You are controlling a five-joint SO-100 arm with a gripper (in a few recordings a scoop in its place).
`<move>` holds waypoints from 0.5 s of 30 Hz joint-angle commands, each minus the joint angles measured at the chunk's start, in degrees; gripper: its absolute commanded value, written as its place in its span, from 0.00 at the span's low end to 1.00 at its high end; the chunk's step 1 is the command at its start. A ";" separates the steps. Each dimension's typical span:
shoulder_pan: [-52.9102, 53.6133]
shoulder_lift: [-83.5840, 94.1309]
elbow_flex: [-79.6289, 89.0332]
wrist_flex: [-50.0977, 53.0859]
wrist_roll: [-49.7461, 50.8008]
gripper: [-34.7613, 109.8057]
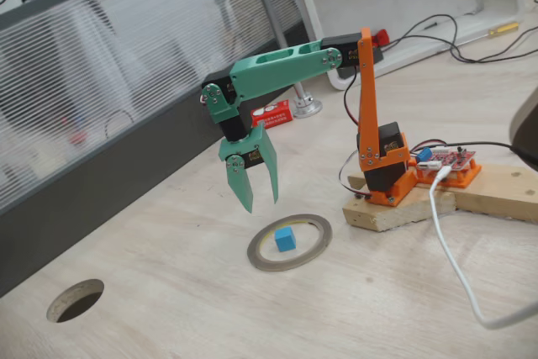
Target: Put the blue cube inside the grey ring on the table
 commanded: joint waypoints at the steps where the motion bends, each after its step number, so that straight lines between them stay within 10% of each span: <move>1: -0.35 1.49 -0.79 1.05 0.53 0.43; 15: -0.44 1.67 -0.79 1.05 0.53 0.24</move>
